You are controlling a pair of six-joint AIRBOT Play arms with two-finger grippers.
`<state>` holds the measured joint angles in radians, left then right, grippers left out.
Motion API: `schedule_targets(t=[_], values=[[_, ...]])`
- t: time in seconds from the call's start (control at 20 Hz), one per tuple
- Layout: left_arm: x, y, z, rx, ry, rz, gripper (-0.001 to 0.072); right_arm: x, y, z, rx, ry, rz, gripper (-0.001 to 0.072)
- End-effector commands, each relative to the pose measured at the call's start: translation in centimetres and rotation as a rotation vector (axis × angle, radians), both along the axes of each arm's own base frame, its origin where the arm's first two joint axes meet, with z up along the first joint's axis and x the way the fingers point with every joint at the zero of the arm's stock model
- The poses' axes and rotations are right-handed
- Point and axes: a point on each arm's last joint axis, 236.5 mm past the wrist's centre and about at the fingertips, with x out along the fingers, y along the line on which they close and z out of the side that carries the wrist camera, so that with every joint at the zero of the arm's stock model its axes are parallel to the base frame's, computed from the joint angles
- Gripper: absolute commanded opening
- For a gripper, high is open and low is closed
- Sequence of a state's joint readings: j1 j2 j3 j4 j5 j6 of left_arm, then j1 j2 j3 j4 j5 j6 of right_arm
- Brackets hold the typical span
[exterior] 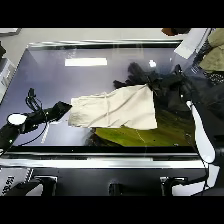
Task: Fold the clothes and pants, and hang the long-sleeved shirts on hangers.
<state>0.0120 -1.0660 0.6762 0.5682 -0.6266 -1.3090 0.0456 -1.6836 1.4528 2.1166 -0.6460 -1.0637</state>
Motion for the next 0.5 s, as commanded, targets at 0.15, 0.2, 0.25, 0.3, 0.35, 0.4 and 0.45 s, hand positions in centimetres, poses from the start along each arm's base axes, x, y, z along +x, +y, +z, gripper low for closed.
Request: schedule_targets(t=[0.15,0.2,0.25,0.3,0.35,0.4,0.45], values=[[0.3,0.3,-0.5,0.007,0.005,0.015,0.0533,2.0,3.2,-4.4,0.024,0.022,0.005,0.0203],[0.4,0.4,-0.6,0.007,0.006,0.015,0.0533,1.6,3.7,-5.1,0.026,0.047,0.02,0.0308],[0.4,0.4,-0.5,0.007,0.006,0.015,0.0533,1.0,3.7,-5.5,0.018,0.071,0.039,0.0429],[0.4,0.4,-0.5,0.007,0.006,0.015,0.0533,0.5,3.2,-5.5,0.003,0.087,0.064,0.0528],[0.4,0.4,-0.5,0.007,0.006,0.015,0.0533,-0.4,2.4,-5.1,-0.017,0.106,0.106,0.0535],[0.3,0.3,-0.6,0.007,0.006,0.014,0.0533,-1.5,1.0,-4.4,-0.051,0.123,0.159,0.0556],[0.3,0.3,-0.6,0.006,0.008,0.012,0.0534,-2.8,-0.9,-3.9,-0.083,0.154,0.201,0.0606]])
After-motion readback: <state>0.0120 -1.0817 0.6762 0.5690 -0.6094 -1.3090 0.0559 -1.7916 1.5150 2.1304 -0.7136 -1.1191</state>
